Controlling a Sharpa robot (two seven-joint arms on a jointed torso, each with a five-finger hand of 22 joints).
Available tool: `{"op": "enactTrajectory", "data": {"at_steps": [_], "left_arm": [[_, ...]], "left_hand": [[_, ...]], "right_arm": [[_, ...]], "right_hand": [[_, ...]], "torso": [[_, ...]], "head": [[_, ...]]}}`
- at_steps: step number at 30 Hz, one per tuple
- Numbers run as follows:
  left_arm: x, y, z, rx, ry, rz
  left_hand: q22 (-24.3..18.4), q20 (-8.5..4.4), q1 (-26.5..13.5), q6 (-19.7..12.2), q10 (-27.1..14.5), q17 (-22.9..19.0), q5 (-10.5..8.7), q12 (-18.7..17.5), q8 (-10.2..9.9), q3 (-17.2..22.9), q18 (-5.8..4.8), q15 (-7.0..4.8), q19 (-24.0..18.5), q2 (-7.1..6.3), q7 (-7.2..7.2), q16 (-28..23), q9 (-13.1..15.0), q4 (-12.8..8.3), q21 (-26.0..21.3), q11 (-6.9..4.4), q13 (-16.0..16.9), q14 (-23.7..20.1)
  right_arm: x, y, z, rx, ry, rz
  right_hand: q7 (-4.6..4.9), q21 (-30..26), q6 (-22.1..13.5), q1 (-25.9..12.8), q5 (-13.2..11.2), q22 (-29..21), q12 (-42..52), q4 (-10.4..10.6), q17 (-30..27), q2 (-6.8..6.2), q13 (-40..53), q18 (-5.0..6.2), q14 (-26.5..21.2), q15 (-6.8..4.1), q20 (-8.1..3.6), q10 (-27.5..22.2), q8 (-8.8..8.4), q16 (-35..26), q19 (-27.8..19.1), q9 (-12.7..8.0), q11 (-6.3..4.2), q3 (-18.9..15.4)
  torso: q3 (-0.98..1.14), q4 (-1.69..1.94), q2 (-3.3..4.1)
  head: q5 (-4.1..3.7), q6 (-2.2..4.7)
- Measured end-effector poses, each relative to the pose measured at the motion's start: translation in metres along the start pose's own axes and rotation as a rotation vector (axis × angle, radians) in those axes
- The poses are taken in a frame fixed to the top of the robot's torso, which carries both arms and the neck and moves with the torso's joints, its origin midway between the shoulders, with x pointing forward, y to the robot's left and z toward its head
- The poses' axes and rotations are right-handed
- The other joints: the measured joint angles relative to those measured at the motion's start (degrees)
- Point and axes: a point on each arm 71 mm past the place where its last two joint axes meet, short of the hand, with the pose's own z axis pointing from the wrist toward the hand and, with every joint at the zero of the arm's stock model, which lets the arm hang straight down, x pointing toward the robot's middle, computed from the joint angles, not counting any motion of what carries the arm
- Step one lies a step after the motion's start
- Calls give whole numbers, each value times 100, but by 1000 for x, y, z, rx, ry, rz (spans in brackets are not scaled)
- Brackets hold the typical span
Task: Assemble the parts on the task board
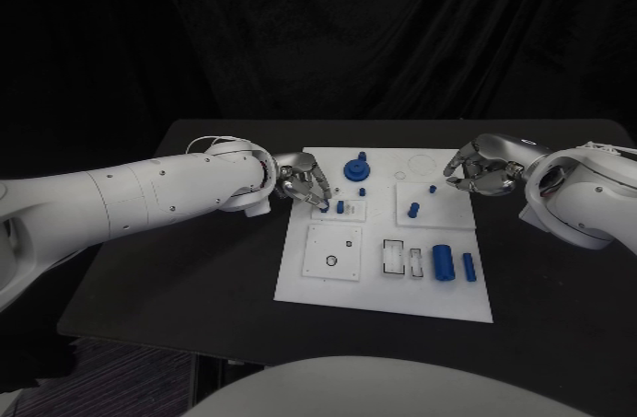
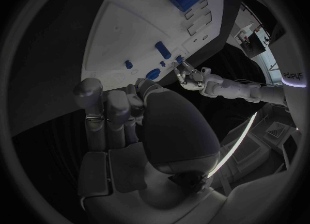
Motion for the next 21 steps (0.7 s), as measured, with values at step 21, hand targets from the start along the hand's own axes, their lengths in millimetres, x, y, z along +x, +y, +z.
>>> {"op": "enactTrajectory", "data": {"at_steps": [21], "left_arm": [[-2, 5, -1, -11, -28, -5]], "left_hand": [[0, 0, -13, 243, -1, 0, -34, 27, 2, 117, 0, 0, 0, 167, -48, 0, -150, 73, 0, -1, 7, 0]], "right_arm": [[1, -1, 0, 4, 10, 7]], "right_hand": [[0, -23, 0, 25, 0, 4, 0, -16, -9, 25, -16, 0, -1, 1, 0, 0, 0, 0, 0, -2, 0, 16]], "torso": [[-1, 8, 9]], "head": [[1, 0]]}}
